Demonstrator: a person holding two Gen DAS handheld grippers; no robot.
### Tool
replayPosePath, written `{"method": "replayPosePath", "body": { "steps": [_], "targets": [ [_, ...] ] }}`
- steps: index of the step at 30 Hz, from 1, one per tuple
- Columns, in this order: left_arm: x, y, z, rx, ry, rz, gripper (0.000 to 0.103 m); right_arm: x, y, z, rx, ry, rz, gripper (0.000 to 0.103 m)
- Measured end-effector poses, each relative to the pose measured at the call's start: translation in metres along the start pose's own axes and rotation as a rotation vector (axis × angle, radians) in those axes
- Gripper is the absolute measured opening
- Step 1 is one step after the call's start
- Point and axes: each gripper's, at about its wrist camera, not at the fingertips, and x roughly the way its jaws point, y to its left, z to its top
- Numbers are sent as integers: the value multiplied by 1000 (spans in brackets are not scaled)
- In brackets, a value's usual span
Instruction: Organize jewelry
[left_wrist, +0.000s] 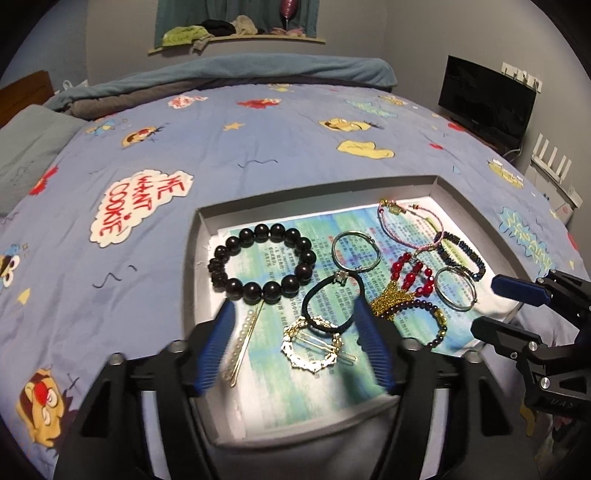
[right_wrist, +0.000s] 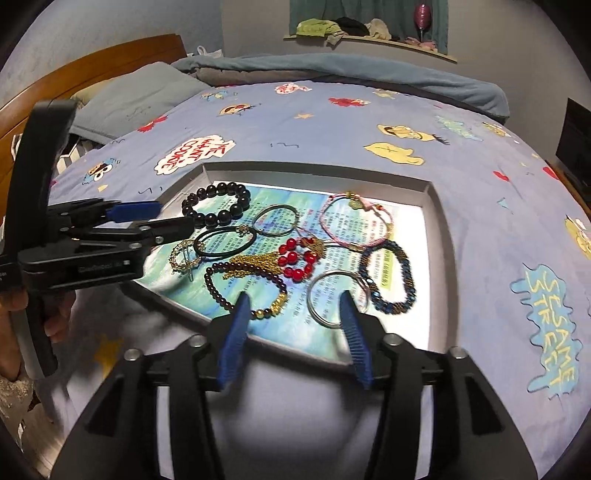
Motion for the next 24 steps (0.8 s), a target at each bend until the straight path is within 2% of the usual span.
{"method": "replayPosePath", "body": {
  "steps": [6, 8, 14, 20, 24],
  "targets": [
    [-23, 1, -7, -18, -29, 19, 86, -19, -9, -7, 36, -21, -2, 71],
    [-35, -1, -10, -15, -56, 36, 92, -26, -10, -10, 39, -26, -6, 80],
    [-74, -6, -16, -4, -112, 59, 95, -62, -8, -14, 36, -77, -18, 95],
    [-114, -17, -31, -3, -128, 111, 97, -95, -2, -15, 41, -127, -91, 97],
    [-131, -20, -44, -31, -110, 119, 98, -112, 3, -19, 53, -144, -134, 97]
  ]
}}
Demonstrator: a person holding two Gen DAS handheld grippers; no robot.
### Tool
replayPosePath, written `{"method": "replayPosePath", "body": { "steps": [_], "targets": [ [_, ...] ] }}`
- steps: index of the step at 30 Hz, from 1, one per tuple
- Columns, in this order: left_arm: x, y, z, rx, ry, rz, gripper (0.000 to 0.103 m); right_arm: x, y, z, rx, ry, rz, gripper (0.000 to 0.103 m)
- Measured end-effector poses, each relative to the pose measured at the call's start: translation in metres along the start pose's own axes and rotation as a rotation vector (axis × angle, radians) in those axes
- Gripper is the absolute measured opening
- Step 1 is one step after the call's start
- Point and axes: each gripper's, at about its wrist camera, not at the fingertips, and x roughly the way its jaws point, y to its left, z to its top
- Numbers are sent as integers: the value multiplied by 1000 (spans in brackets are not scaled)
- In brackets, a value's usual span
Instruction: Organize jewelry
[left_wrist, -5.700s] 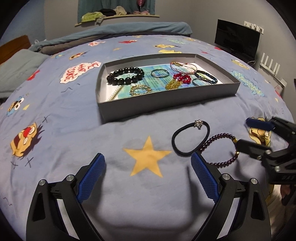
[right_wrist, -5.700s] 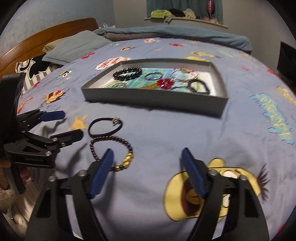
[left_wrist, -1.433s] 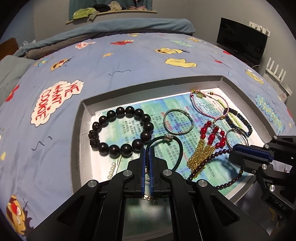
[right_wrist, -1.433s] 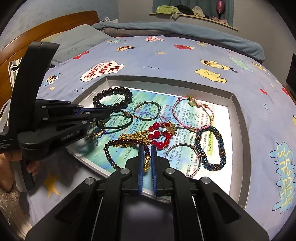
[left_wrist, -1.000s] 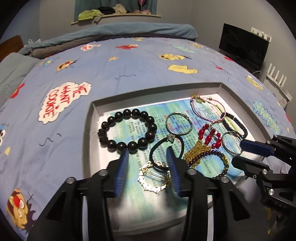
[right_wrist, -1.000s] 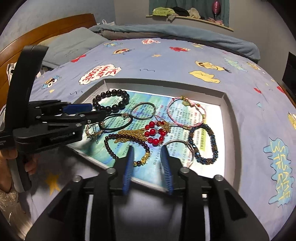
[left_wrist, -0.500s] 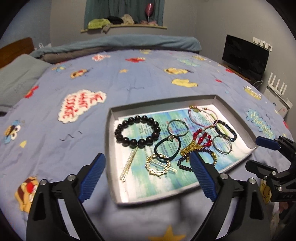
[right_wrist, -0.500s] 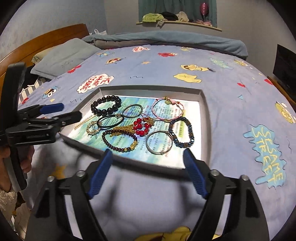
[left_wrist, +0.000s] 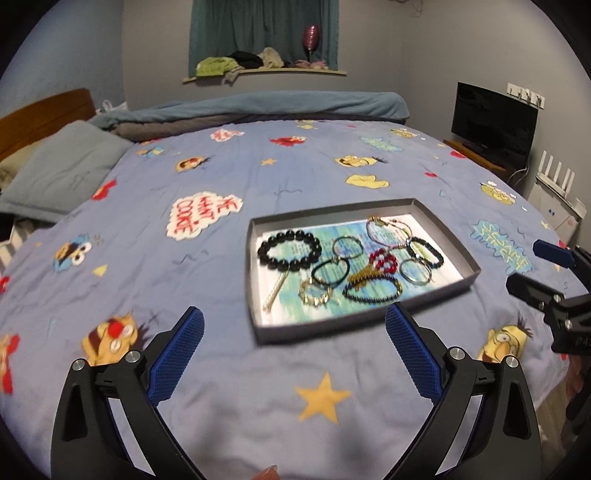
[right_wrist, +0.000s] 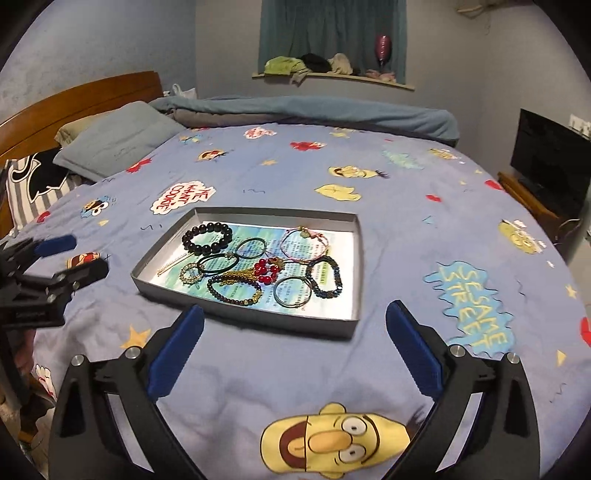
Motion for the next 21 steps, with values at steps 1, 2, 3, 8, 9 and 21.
{"method": "replayPosePath", "body": {
  "steps": [1, 2, 3, 8, 9, 21],
  "targets": [
    [-4, 0, -2, -4, 4, 4, 98, -4, 1, -1, 3, -2, -7, 97],
    [-9, 0, -5, -9, 5, 9, 98, -9, 2, -1, 6, -4, -10, 97],
    [-12, 0, -6, -13, 5, 11, 98, -12, 4, -2, 7, -7, -9, 97],
    [-27, -3, -12, -21, 1, 28, 98, -28, 12, -6, -8, -18, -9, 97],
    [-30, -5, -13, -12, -13, 38, 98, -31, 14, -6, -13, -23, -10, 97],
    [-34, -8, -13, -9, -22, 39, 98, -42, 15, -7, -4, -46, -7, 97]
  ]
}}
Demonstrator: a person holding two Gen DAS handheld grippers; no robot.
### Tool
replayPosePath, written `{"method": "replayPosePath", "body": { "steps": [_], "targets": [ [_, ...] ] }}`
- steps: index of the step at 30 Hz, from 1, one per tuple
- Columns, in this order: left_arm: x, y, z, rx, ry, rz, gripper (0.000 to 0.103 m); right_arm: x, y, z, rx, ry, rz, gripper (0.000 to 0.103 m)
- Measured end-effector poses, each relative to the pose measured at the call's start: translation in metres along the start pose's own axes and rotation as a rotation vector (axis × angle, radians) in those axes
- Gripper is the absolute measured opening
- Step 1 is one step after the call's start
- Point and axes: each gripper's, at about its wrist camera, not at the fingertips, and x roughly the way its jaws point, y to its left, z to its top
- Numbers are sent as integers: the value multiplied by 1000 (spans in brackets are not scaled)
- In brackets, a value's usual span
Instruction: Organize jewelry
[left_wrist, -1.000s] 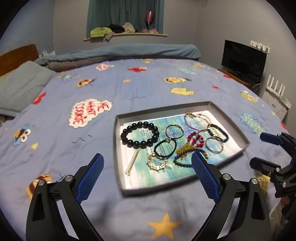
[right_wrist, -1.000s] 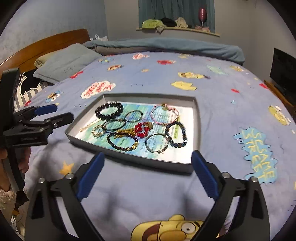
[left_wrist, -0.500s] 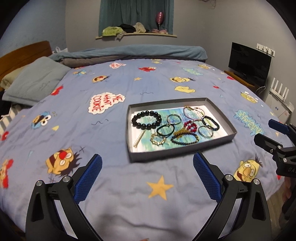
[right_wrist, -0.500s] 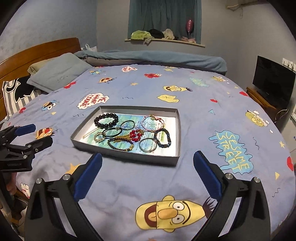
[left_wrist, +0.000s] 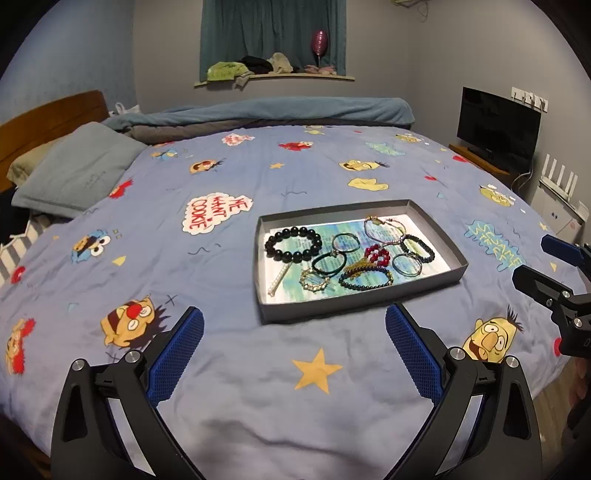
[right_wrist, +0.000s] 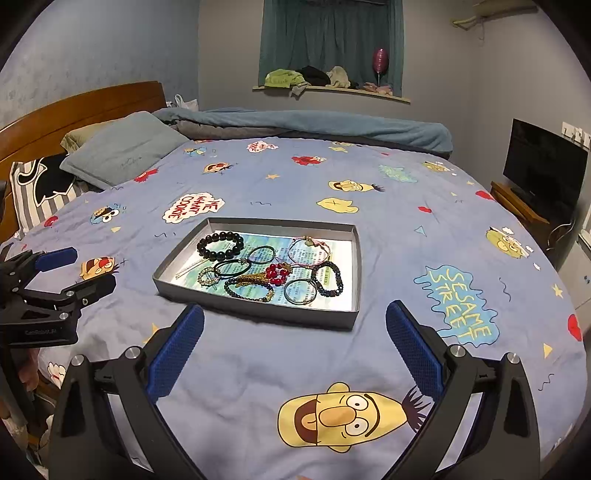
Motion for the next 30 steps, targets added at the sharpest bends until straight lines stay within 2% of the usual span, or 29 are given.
{"method": "replayPosePath", "body": {
  "steps": [30],
  "targets": [
    [3, -2, 0, 1, 1, -19, 98, 5, 0, -1, -2, 11, 7, 97]
  ]
}}
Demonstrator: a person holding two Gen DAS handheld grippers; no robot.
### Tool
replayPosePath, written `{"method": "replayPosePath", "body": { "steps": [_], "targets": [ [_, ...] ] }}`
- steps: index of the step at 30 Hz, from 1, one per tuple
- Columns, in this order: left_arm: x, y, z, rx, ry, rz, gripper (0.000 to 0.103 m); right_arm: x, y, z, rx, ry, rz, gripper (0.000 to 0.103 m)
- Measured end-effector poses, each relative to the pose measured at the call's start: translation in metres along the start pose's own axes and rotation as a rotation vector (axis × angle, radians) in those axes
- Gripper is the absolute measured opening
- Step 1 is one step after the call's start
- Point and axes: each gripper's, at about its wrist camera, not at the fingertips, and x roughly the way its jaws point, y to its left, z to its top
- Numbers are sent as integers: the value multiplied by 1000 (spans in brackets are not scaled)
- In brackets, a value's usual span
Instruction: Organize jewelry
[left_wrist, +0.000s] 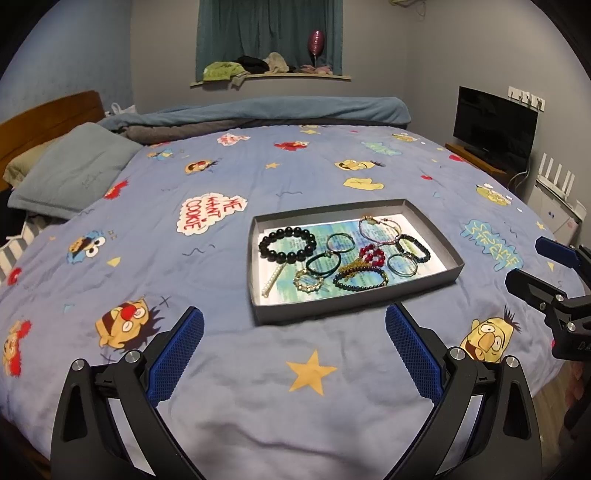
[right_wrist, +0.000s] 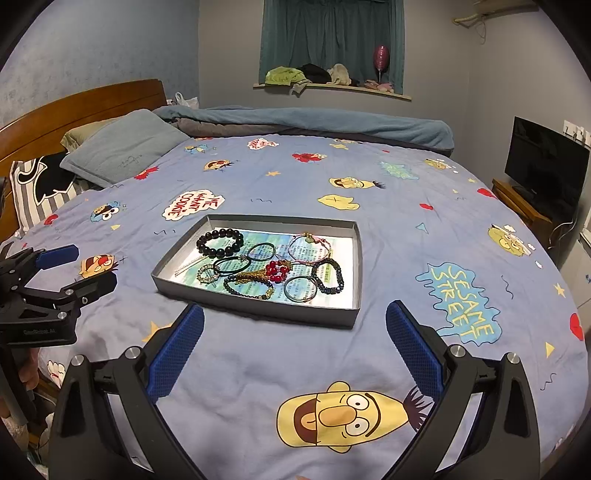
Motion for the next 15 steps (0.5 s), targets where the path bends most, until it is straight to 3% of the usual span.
{"method": "replayPosePath", "body": {
  "steps": [15],
  "targets": [
    [0, -3, 0, 9, 1, 0, 98, 1, -1, -2, 3, 5, 4, 97]
  ]
}}
